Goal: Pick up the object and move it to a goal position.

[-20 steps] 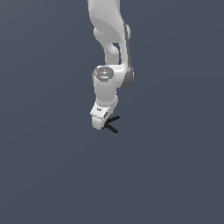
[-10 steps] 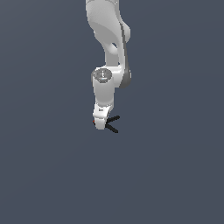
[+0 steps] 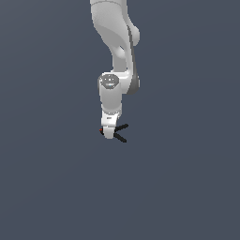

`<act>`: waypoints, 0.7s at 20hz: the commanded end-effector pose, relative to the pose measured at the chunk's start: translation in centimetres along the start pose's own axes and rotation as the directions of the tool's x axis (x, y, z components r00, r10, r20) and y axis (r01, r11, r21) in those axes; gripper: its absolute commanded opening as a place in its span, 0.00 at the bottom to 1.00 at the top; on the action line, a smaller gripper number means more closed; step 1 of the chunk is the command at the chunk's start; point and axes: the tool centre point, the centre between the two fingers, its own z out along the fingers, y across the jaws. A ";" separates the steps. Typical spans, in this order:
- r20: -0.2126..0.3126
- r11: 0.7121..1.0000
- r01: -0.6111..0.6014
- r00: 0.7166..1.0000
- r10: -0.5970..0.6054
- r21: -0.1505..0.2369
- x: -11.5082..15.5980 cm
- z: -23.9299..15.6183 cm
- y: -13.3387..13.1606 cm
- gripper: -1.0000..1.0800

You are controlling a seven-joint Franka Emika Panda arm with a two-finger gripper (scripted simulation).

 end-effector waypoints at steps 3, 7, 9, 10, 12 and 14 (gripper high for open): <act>0.000 1.000 0.003 1.000 -0.003 0.000 0.0 0.0 0.0 0.96; 0.000 1.000 0.004 1.000 -0.004 0.000 0.0 0.7 0.0 0.96; 0.000 1.000 0.004 1.000 -0.004 0.000 0.0 1.4 -0.1 0.96; 0.000 1.000 0.005 1.000 -0.005 0.000 0.0 1.9 -0.1 0.96; 0.000 1.000 0.006 1.000 -0.006 0.000 0.0 2.9 -0.1 0.96; 0.000 1.000 0.007 1.000 -0.007 0.000 0.0 3.8 -0.1 0.96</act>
